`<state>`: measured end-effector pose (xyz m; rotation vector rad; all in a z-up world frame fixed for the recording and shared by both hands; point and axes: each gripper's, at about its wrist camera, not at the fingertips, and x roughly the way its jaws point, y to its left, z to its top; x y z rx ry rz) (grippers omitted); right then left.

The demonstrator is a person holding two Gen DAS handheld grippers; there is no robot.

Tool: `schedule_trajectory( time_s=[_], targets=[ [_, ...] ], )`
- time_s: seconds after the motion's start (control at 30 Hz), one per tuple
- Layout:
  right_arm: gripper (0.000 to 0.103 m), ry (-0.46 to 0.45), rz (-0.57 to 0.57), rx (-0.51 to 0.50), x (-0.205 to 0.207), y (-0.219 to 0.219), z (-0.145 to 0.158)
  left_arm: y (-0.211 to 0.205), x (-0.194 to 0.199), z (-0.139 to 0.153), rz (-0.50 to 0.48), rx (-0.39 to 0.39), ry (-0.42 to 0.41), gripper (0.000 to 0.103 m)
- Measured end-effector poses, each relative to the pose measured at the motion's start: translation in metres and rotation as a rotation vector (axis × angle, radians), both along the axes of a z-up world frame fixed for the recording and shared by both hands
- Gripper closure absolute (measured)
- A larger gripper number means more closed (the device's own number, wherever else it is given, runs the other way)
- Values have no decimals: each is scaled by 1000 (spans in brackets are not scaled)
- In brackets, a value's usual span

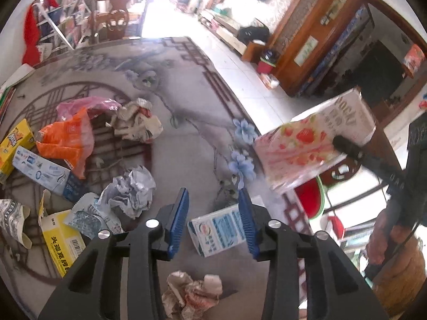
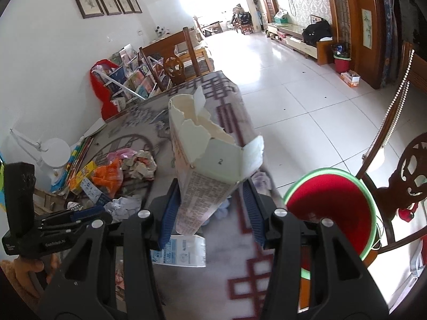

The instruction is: Collect trash

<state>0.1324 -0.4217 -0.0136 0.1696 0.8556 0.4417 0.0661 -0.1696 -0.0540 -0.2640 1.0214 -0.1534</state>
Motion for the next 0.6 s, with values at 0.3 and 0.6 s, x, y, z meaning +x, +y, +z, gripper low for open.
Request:
schedule_trajectory(
  time_s=[0.3, 0.6],
  targets=[
    [57, 21, 5, 11, 6, -11, -8, -57, 6, -38, -333, 197, 74, 39],
    [56, 29, -35, 21, 11, -36, -11, -104, 22, -61, -530, 322, 107, 90]
  ],
)
